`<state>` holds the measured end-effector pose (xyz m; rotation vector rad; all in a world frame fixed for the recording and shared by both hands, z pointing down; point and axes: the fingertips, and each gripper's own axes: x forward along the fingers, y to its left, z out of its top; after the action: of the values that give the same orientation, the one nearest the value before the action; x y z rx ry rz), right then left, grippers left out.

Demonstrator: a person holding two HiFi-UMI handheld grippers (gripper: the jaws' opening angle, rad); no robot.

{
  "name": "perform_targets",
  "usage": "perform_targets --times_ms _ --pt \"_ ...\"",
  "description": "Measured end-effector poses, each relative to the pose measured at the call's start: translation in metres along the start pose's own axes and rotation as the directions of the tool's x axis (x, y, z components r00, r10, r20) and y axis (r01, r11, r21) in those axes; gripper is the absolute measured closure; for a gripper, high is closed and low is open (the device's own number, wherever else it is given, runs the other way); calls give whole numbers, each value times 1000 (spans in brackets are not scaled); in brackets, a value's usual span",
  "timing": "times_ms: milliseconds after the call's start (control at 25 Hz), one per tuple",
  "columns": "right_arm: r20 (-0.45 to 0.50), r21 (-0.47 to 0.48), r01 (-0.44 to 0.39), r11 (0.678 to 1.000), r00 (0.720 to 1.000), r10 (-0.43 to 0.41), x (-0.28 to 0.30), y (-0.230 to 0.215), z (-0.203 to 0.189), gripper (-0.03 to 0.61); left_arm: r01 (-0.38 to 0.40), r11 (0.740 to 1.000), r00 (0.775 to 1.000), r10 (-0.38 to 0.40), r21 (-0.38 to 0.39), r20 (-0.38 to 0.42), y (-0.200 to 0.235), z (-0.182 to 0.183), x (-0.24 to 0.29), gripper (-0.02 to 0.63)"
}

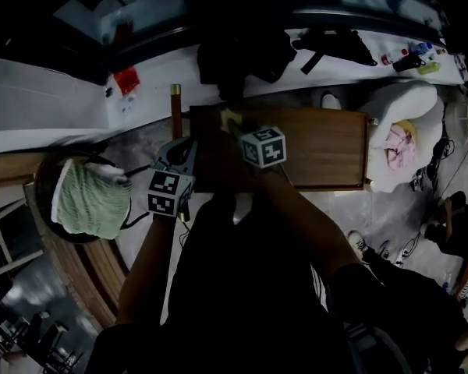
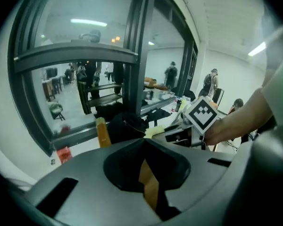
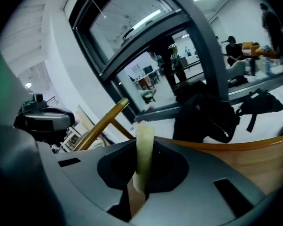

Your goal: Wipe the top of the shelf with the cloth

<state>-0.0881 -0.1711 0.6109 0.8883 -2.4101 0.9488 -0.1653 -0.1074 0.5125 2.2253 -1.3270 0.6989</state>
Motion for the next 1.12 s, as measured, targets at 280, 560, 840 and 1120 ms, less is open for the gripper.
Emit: perform_targets --times_ms 280,560,840,1120 --pt "-133 -66 -78 995 989 68 87 69 -47 532 -7 1000 1000 7 -29 -5 40 -32 -32 607" --pt "-208 -158 -7 987 978 -27 98 64 -63 532 46 997 999 -45 -58 13 33 -45 -40 607" --pt "-238 -195 13 981 969 -60 101 53 -75 532 94 995 996 -93 -35 14 18 -41 -30 607" --pt "-248 -220 10 976 967 -65 90 41 -67 532 99 993 995 -99 -60 12 2 -30 -20 607"
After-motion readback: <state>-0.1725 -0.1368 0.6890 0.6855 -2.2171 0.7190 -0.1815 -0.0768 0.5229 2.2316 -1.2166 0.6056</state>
